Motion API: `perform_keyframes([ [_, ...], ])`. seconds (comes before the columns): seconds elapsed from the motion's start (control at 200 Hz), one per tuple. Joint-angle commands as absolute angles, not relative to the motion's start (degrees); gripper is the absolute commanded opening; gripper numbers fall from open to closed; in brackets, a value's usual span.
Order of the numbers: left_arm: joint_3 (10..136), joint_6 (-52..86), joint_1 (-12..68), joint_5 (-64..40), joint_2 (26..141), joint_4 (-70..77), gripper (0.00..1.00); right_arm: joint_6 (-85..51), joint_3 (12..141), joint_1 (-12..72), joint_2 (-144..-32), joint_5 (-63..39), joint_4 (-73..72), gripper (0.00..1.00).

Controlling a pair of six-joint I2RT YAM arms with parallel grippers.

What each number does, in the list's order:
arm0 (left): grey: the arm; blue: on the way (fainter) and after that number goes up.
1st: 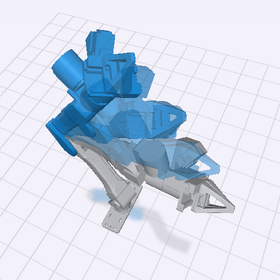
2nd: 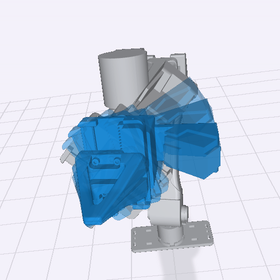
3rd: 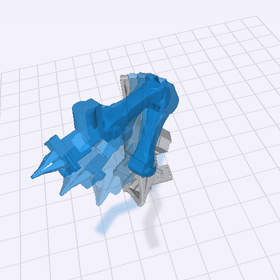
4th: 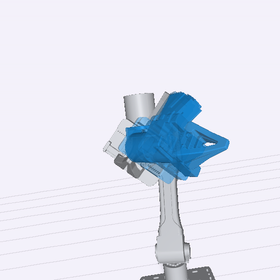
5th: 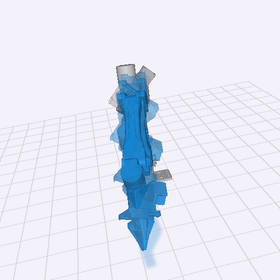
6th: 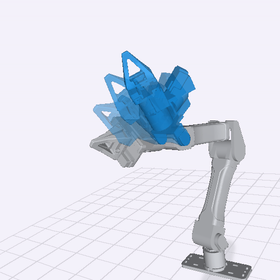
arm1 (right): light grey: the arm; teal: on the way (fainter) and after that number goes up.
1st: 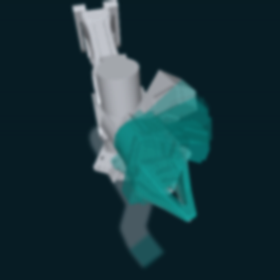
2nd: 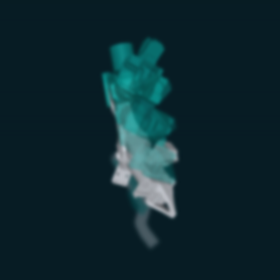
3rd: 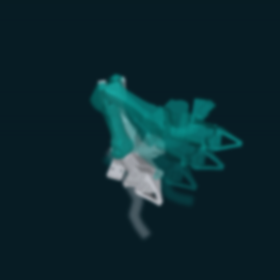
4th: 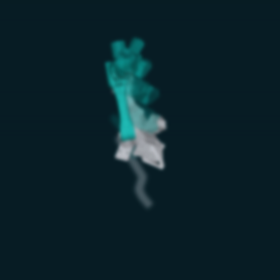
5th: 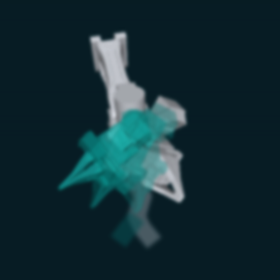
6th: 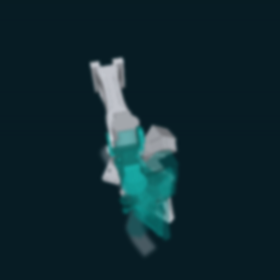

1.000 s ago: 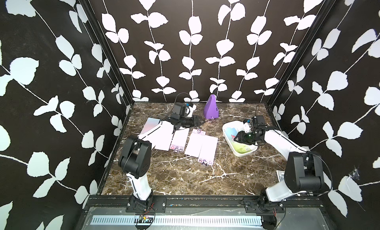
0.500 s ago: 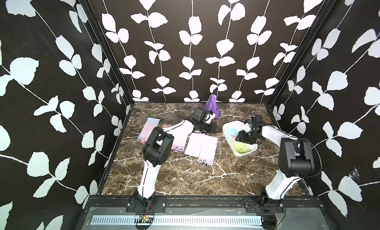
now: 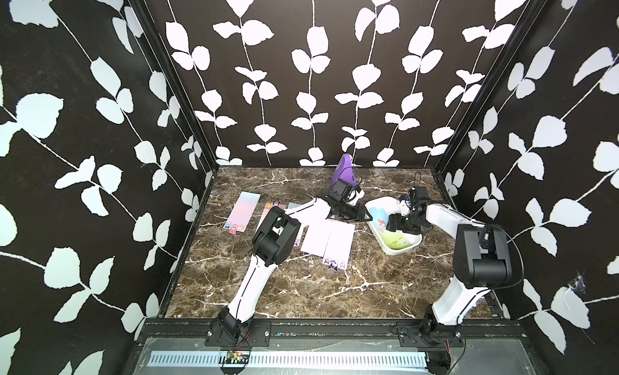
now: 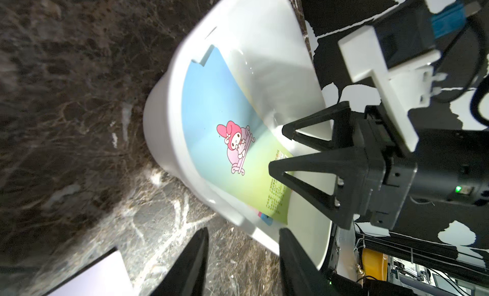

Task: Take the stickers out of the storage box
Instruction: Pick up the sticker from the storage box.

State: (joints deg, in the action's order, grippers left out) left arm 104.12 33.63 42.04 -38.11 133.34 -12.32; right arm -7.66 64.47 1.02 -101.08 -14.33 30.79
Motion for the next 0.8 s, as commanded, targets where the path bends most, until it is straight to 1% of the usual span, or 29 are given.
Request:
perform_keyframes([
  [0.0,105.67,33.1,42.03,-38.89,132.58,-12.86,0.46,-7.26,66.1,0.85,-103.02,-13.79,31.29,0.78],
  [0.225,106.07,33.48,42.01,-39.12,134.04,-12.4,0.46,-7.31,66.75,0.88,-105.5,-17.54,31.3,0.78],
  [0.61,106.0,33.58,42.01,-39.72,135.18,-11.95,0.46,-10.34,65.23,0.75,-108.42,-30.43,26.71,0.78],
  [0.795,106.17,32.88,41.92,-39.66,133.61,-12.89,0.46,-10.92,65.01,0.79,-108.95,-31.3,25.91,0.78],
])
